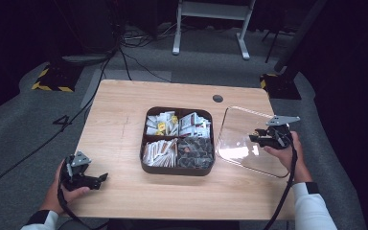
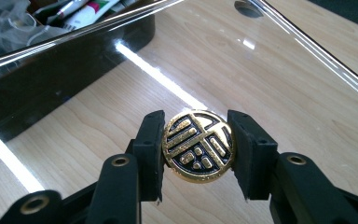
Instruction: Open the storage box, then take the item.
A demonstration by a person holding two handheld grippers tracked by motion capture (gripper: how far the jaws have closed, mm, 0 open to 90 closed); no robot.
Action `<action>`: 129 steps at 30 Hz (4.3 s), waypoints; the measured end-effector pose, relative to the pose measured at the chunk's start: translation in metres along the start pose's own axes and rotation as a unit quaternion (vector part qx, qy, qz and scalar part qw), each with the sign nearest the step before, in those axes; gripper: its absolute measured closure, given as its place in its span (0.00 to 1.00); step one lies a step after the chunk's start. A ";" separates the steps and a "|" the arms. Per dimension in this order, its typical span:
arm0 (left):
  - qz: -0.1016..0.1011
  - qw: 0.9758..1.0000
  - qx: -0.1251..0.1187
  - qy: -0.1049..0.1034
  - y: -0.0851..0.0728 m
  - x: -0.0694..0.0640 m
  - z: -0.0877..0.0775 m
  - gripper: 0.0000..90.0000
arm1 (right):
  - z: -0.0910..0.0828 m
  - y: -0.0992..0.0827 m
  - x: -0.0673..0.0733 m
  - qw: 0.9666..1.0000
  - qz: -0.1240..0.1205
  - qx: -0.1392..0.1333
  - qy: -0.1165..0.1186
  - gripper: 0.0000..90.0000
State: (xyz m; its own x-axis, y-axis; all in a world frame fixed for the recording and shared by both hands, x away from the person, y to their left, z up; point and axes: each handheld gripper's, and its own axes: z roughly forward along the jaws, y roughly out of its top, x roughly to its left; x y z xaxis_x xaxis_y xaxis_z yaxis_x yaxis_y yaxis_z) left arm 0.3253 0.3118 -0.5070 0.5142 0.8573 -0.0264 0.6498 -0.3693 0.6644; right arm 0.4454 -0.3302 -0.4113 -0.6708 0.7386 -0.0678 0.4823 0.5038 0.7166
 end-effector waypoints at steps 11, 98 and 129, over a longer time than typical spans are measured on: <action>-0.001 1.000 0.000 0.001 0.000 0.000 0.000 0.00 | 0.015 -0.014 -0.006 1.000 0.010 0.025 -0.002 0.65; 0.000 1.000 0.001 0.004 0.001 0.000 0.000 0.00 | 0.043 0.016 0.017 0.998 0.039 -0.041 0.024 0.45; -0.001 1.000 0.000 0.005 0.001 0.000 0.000 0.01 | 0.095 0.108 0.066 0.996 -0.016 -0.041 0.071 0.43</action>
State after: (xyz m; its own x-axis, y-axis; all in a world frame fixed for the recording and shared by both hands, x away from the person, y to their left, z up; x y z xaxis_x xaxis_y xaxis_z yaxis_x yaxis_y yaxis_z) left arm 0.3257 0.3113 -0.5067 0.5079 0.8612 -0.0200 0.6509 -0.3685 0.6637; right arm 0.5066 -0.1840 -0.4047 -0.7613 0.6483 0.0033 0.4152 0.4837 0.7705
